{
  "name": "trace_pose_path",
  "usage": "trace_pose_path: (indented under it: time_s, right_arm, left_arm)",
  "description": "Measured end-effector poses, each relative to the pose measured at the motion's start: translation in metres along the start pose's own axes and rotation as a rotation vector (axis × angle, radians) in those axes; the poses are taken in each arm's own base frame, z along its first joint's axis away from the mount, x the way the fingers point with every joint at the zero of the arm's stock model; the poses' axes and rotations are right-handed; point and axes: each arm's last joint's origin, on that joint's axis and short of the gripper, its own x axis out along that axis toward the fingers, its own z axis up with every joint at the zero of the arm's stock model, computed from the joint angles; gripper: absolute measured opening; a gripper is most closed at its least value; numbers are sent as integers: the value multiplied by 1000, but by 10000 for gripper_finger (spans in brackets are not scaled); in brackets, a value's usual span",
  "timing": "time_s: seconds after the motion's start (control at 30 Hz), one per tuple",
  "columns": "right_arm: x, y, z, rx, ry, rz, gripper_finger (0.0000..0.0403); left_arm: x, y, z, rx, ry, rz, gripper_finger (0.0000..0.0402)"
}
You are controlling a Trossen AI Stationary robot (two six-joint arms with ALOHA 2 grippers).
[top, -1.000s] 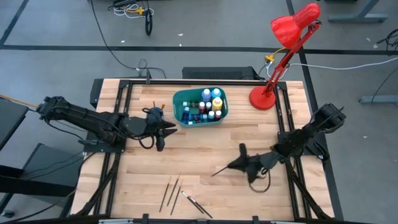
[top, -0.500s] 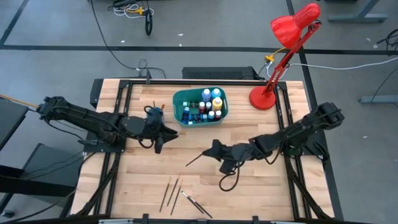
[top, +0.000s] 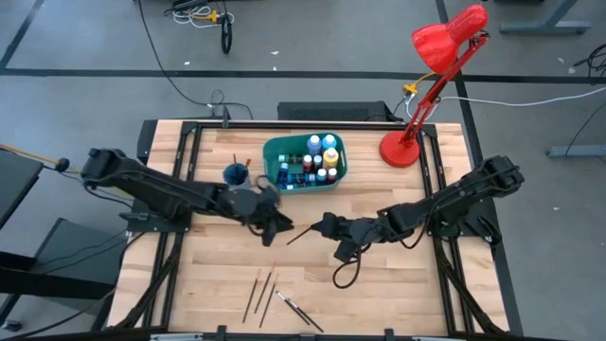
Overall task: Pick & Place Paint Supplies
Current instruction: Put the silver paint brush into the blue cup
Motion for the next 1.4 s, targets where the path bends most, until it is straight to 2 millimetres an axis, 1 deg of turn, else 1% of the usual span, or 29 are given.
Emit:
trace_pose_path:
  time_s: [0.1, 0.27, 0.33, 0.53, 0.6, 0.73, 1.27, 1.4]
  right_arm:
    - [0, 1, 0, 16, -15, 9, 8]
    - [0, 2, 1, -25, -24, 24, 8]
    - [0, 2, 1, -23, -25, 22, 8]
    - [0, 2, 1, -20, -57, 18, 9]
    - [0, 1, 2, -19, -61, 15, 9]
    - [0, 1, 2, -32, -63, 10, 9]
    - [0, -3, 2, -25, -71, -27, 9]
    - [0, -3, 2, -23, -71, -27, 9]
  left_arm:
    - [15, 3, -2, 0, 66, -26, 114]
    - [36, 0, 3, 25, 103, -54, 114]
    - [41, 0, 4, 37, 133, -64, 114]
    - [56, -6, 15, 52, 119, -86, 114]
    - [57, -4, 15, 60, 143, -90, 114]
    - [56, -8, 21, 77, 121, -114, 114]
    - [56, -9, 20, 82, 154, -154, 114]
    - [56, -7, 19, 83, 166, -137, 114]
